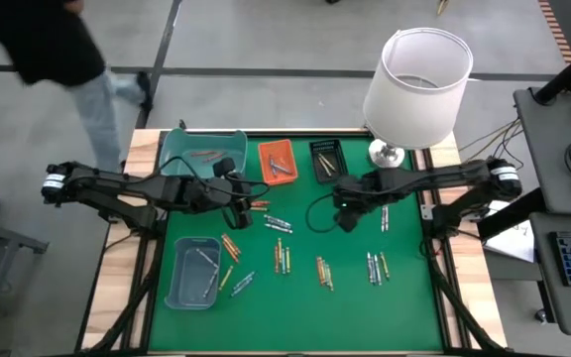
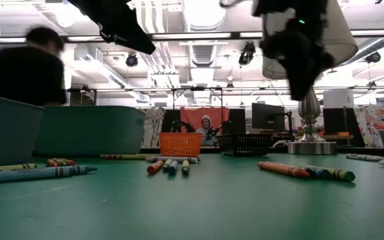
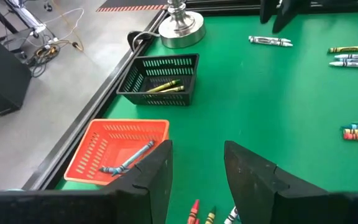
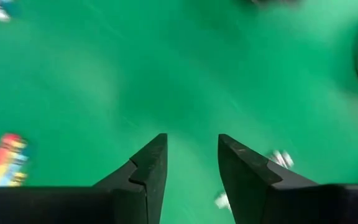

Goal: Sort crayons
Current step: Put the white crayon into the blue bin

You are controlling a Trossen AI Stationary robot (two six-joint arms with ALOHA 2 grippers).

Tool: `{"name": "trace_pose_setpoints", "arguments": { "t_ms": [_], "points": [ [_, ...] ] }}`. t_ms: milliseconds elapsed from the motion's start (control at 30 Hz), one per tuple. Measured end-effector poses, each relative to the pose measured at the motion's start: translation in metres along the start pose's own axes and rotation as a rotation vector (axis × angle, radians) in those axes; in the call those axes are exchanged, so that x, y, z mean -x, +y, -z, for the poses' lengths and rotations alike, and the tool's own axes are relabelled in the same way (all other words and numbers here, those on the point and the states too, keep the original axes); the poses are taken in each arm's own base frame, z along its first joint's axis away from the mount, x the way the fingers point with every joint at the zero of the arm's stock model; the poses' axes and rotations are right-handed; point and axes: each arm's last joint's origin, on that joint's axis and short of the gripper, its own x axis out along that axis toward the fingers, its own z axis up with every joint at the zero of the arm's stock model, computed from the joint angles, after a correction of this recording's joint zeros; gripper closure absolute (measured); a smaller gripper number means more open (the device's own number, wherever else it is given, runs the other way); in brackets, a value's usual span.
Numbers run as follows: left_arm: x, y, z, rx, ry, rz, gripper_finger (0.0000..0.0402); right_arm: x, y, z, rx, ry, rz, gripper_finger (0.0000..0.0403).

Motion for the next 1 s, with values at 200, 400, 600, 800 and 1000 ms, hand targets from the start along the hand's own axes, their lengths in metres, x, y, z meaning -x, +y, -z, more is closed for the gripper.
{"name": "trace_pose_setpoints", "arguments": {
  "t_ms": [200,400,600,800,1000],
  "points": [
    [0.000,0.000,0.000,-0.006,0.000,0.000,0.0274,-0.021,-0.029,0.024,-0.190,0.060,0.077,0.0271],
    [0.000,0.000,0.000,-0.012,0.000,0.000,0.0274,-0.049,-0.042,0.044,-0.276,0.170,0.148,0.0279],
    [0.000,0.000,0.000,-0.012,0.001,0.000,0.0274,-0.064,-0.044,0.051,-0.272,0.227,0.189,0.0277],
    [0.000,0.000,0.000,-0.012,0.001,0.000,0.0274,-0.078,-0.042,0.052,-0.264,0.242,0.212,0.0277],
    [0.000,0.000,0.000,-0.012,0.001,0.000,0.0274,-0.089,-0.039,0.050,-0.241,0.239,0.255,0.0285]
  ]
}}
